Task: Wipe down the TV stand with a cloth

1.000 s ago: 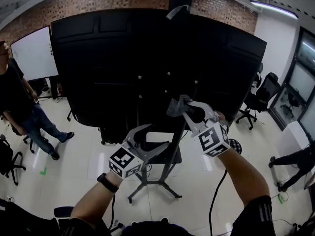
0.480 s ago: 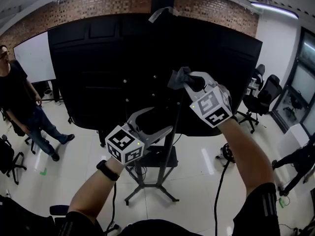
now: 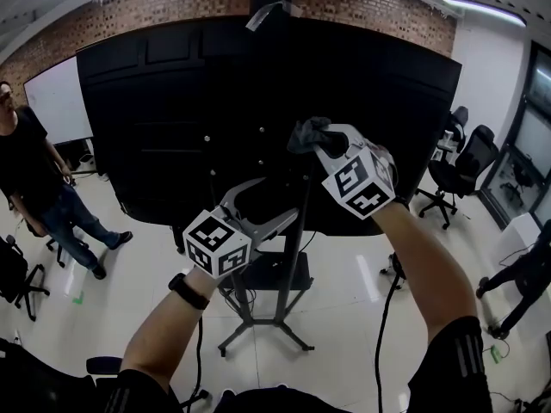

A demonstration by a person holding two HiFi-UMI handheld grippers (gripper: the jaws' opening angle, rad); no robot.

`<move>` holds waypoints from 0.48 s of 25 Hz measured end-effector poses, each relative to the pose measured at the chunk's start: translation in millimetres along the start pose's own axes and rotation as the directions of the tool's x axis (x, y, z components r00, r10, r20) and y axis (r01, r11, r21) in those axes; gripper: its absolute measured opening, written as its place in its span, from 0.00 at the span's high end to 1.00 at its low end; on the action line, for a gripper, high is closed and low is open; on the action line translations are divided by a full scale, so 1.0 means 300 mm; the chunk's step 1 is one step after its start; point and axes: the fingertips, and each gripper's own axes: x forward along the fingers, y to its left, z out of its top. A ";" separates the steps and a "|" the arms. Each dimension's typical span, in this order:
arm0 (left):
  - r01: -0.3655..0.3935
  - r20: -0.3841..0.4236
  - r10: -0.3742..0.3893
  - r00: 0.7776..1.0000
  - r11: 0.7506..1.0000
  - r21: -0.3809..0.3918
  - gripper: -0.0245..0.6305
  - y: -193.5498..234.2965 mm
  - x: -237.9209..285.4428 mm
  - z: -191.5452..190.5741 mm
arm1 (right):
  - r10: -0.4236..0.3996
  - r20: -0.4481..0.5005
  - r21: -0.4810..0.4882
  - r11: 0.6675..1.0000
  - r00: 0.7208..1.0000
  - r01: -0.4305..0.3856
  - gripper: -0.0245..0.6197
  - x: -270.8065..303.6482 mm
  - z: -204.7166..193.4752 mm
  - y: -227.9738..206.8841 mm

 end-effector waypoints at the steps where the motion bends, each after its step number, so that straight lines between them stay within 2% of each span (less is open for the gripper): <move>1: -0.001 0.001 0.001 1.000 1.000 -0.005 0.43 0.000 0.005 -0.007 | 0.006 -0.002 -0.005 1.000 1.000 -0.006 0.90 0.002 -0.014 0.013; 8: -0.004 -0.023 0.003 1.000 0.999 -0.045 0.43 -0.005 0.036 -0.104 | 0.018 0.006 0.044 0.999 1.000 -0.019 0.90 0.003 -0.088 0.071; 12: -0.003 -0.032 0.001 0.999 0.998 -0.063 0.43 -0.012 0.049 -0.150 | 0.053 -0.010 0.046 0.998 0.999 -0.053 0.90 0.012 -0.134 0.128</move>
